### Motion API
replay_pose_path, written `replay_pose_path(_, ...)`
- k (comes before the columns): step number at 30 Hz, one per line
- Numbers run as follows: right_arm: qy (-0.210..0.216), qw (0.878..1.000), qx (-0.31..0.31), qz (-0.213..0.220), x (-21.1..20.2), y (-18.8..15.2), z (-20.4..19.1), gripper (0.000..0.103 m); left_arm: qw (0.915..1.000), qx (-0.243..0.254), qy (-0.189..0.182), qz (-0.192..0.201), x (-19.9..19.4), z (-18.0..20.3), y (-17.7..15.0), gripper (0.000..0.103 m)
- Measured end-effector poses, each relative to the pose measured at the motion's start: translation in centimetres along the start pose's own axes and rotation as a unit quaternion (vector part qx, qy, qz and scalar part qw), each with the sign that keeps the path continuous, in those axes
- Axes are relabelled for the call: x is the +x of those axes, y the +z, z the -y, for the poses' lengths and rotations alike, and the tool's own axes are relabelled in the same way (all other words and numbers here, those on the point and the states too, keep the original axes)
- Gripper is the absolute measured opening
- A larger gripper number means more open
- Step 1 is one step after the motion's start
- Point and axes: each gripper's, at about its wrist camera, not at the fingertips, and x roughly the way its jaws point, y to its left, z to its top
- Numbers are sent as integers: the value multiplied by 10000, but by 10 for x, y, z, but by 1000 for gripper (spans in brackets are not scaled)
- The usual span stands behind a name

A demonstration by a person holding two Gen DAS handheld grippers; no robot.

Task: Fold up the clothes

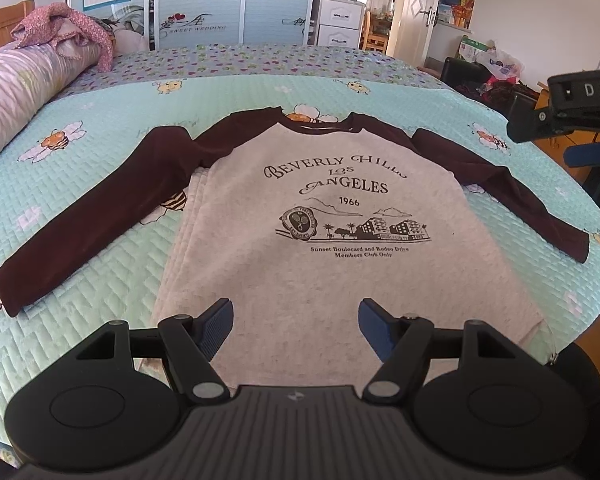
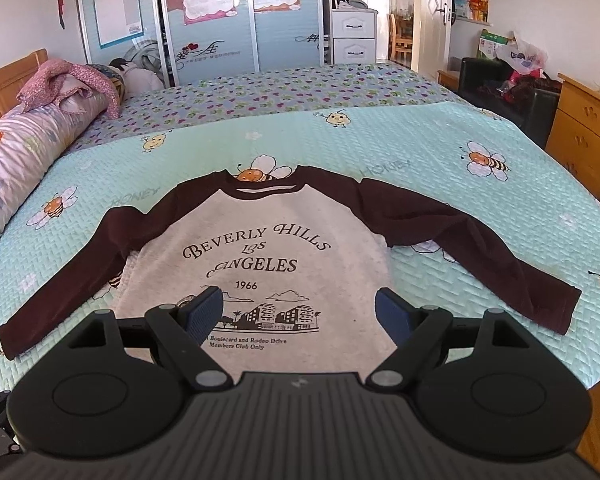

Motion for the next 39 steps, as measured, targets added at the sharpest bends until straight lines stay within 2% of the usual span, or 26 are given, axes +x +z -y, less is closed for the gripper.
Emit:
replay_pose_path(27,26,9995,-185,259,-18,8,-15,84,10000,-28,15,-61,1,0,-5,72)
replay_pose_path(39,181,9990,-261,321,-25,17,-24,84,9999,2,11,-171,5,3,-8,72)
